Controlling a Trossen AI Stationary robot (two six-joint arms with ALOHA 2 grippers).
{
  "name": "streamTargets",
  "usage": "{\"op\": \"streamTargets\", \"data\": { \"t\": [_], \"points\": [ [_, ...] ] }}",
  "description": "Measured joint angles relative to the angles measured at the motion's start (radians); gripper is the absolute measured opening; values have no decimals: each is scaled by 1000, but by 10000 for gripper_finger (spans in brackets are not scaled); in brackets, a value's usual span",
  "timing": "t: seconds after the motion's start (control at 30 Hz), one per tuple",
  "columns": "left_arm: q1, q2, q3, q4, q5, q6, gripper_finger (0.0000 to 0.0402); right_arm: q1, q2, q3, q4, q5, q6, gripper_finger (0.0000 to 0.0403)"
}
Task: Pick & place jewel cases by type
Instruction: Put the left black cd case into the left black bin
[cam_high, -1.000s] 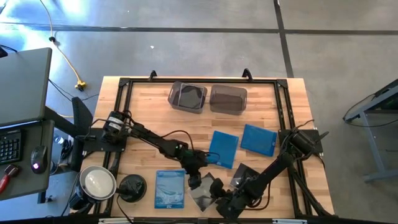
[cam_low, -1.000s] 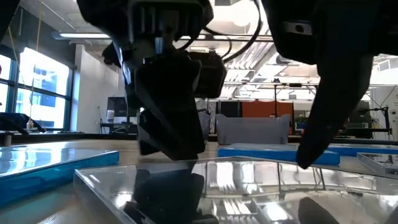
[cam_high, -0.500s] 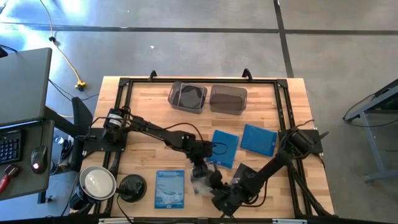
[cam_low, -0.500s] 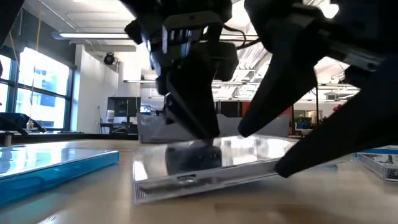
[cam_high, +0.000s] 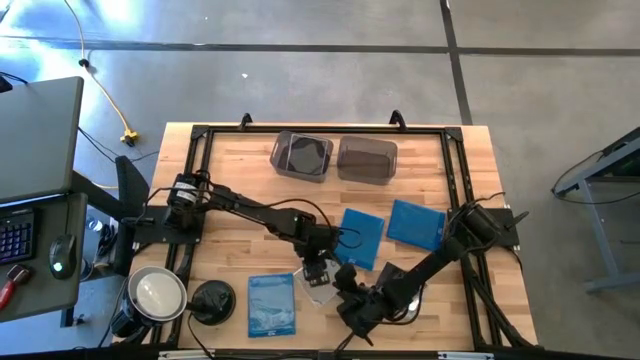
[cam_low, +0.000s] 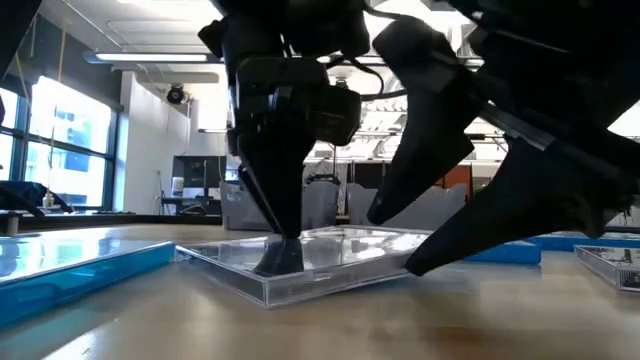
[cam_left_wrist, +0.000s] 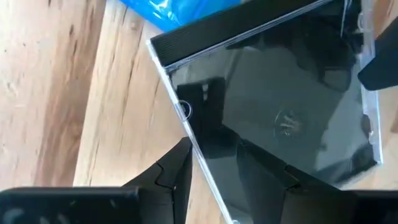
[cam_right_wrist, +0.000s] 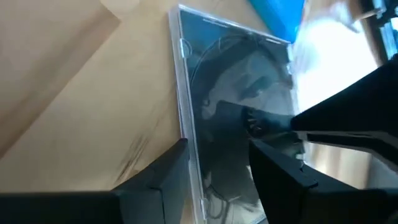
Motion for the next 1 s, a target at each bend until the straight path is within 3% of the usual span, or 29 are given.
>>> {"op": "streamTargets", "data": {
  "t": [0.3,0.63,1.0],
  "points": [
    [-2,0,-14,11,29,-14,119,50,0,-2,-83,155,9,161],
    [4,0,-12,37,-77,-31,119,40,0,0,-264,167,142,161],
    [50,2,-10,48,-98,-68,119,77,-1,-1,-342,230,194,161]
  ]
}}
